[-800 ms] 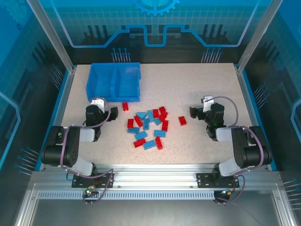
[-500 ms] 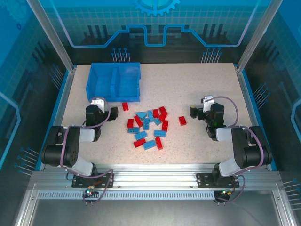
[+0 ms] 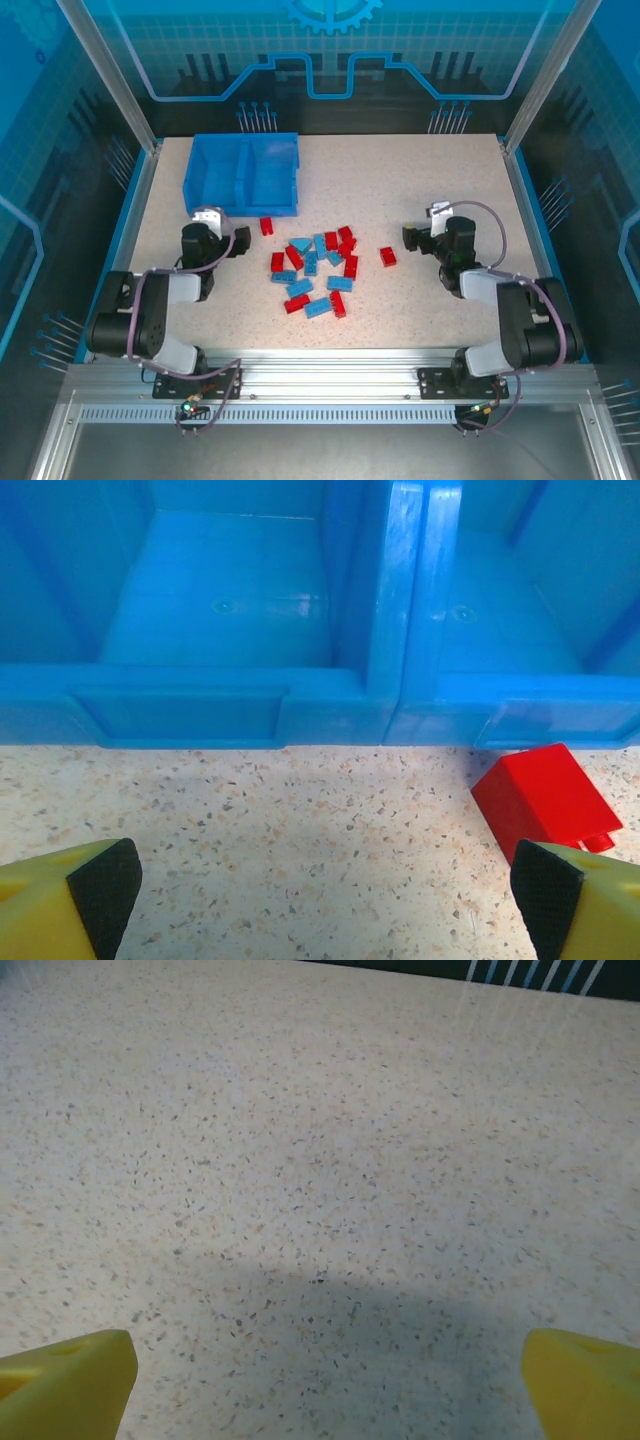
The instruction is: Sort the legos into containers by color
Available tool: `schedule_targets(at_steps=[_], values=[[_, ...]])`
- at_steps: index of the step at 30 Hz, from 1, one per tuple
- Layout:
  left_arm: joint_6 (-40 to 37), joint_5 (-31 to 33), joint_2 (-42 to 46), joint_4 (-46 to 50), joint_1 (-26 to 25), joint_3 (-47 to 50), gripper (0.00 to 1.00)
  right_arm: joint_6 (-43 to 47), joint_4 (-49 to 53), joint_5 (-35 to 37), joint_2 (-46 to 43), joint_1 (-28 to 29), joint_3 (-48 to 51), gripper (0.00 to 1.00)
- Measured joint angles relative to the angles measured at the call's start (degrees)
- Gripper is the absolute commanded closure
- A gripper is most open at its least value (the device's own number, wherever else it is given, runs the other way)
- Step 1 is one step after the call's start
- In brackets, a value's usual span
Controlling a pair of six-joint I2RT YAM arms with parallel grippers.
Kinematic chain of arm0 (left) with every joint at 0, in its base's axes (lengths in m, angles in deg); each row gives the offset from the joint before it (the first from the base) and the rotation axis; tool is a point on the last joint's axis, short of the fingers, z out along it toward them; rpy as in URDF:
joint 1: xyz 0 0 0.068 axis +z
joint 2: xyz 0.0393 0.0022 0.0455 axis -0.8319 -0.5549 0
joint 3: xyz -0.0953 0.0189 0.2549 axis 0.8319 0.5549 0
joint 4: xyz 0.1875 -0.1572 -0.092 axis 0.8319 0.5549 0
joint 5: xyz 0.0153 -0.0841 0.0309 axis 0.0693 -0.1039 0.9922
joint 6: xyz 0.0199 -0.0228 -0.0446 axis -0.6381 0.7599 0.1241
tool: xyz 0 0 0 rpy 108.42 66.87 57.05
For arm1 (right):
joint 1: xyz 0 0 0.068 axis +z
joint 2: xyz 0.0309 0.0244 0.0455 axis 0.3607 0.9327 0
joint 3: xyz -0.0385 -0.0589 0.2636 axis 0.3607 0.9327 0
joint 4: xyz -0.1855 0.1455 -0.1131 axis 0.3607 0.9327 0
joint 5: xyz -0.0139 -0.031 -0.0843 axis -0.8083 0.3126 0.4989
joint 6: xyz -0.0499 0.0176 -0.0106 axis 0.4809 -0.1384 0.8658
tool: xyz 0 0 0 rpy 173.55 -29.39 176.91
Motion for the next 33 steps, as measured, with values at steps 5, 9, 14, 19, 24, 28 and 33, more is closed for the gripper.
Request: schedule_targets(at_steps=[5,9,14,19,24,28,33], values=[[6.4,5.8,13.4,17.2,-4.8,-6.8,0.01,-11.9,25.4,3.1,-10.4,1.0,-15.8,0.0],[17.2,8.3,18.4,35.7,-9.4,-17.7,0.01,-19.2,42.0,-1.0,-14.1,3.8,-23.6,0.0],[28.9,8.7,16.2,55.8,-20.7,-28.9,0.01,-24.1,60.0,-8.5,-12.8,13.3,-26.9,0.0],[38.0,8.2,9.6,67.8,-29.3,-32.5,0.01,-28.9,69.5,-10.4,-10.8,27.5,-28.0,0.0],[43.5,9.3,3.0,72.7,-28.2,-33.0,0.05,-34.4,72.7,-9.0,-10.8,37.3,-28.6,0.0],[44.1,10.3,-3.5,72.2,-24.2,-35.7,0.09,-37.4,73.8,-6.5,-10.7,40.9,-31.1,0.0],[41.1,11.1,-14.2,69.2,-19.5,-41.1,0.12,-39.8,74.1,-3.0,-9.8,41.7,-34.1,0.0]])
